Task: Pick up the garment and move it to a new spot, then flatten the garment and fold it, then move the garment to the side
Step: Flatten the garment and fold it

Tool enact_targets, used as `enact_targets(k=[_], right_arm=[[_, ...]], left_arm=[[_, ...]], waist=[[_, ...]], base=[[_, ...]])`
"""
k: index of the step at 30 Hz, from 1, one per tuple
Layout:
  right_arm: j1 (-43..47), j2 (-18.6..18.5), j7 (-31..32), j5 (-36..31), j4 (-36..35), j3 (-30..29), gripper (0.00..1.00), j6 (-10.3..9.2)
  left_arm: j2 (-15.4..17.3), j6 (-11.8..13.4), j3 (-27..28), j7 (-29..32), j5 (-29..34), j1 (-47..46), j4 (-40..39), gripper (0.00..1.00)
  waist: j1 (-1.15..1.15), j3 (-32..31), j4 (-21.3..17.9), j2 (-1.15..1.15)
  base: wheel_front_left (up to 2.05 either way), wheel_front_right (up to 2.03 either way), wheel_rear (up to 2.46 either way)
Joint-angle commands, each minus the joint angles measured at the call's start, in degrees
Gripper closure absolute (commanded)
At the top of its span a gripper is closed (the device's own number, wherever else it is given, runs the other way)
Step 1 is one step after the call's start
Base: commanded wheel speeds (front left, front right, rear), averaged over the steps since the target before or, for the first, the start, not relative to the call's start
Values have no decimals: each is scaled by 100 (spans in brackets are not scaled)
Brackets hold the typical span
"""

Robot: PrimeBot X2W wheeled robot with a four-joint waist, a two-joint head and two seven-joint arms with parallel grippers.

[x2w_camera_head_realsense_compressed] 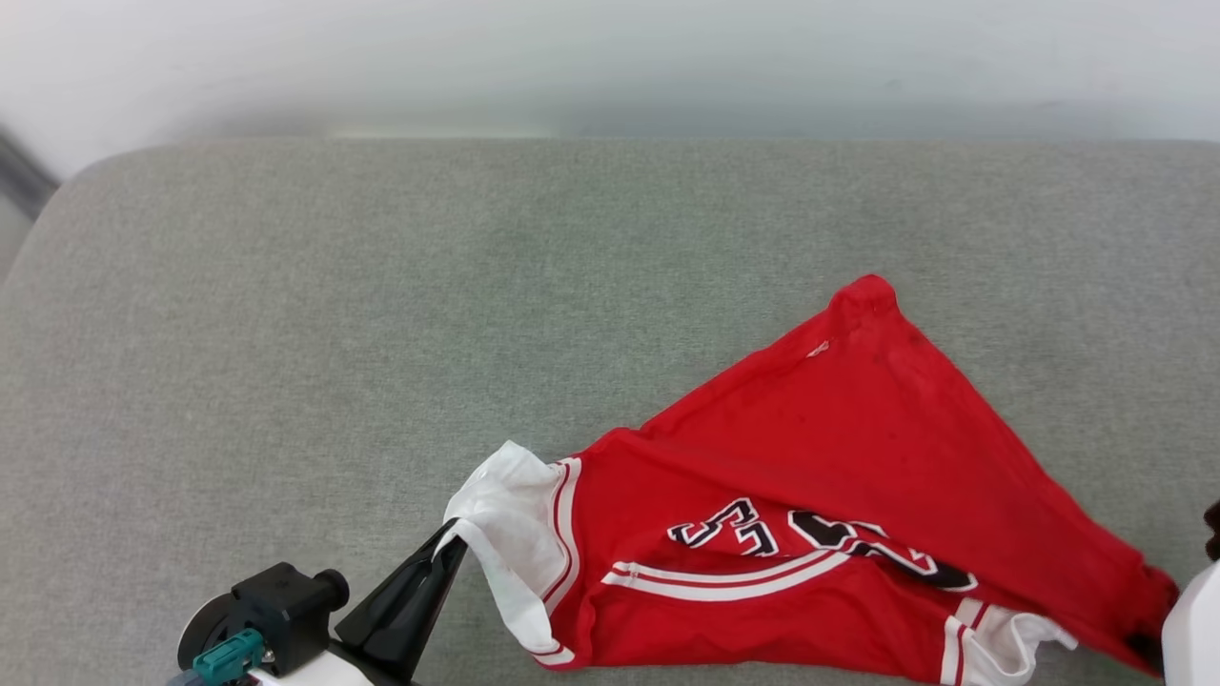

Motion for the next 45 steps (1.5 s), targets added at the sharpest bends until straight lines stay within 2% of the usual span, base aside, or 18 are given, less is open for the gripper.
enact_targets(k=[1,5,9,11,17,25,29,37,45], right_arm=[[96,55,-46,25,-24,-23,100,-2],[409,292,-219,49,15,-32,100,-2],[563,329,-376,78,126,32,100,-2],[525,235,-565,36,134,61,0,-2],[280,-126,-729,206,10,279,0,-2],[-524,-480,-91,699,-564,416,0,-2],[-1304,-423,195,680,-609,478,0,-2],[-2646,-357,406,134,209,728,0,-2],[-3298,-473,295,-314,1147,878,0,-2]], left_arm=[[-20,16,0,-21,-25,42,3,100],[-34,25,-23,-54,-19,87,67,100],[-45,24,-38,-57,-32,101,99,100],[-52,26,-45,-59,-38,97,108,100],[-76,67,-60,-92,-49,171,74,100],[-86,64,-78,-132,93,55,-95,100],[-81,21,-80,-116,162,-92,-212,100],[-166,-73,-107,-91,339,-456,-417,100],[-340,-187,-209,-127,468,-745,-482,100]], waist=[[1,-62,-58,0],[1,-131,-93,0],[1,-197,-97,0],[1,-226,-86,0],[1,-291,-9,0],[1,-85,244,0],[1,219,436,0],[1,900,958,0],[1,1397,1393,0]], base=[[0,0,0],[0,0,0],[0,0,0],[0,0,0],[0,0,0],[0,0,0],[0,0,0],[0,0,0],[0,0,0]])
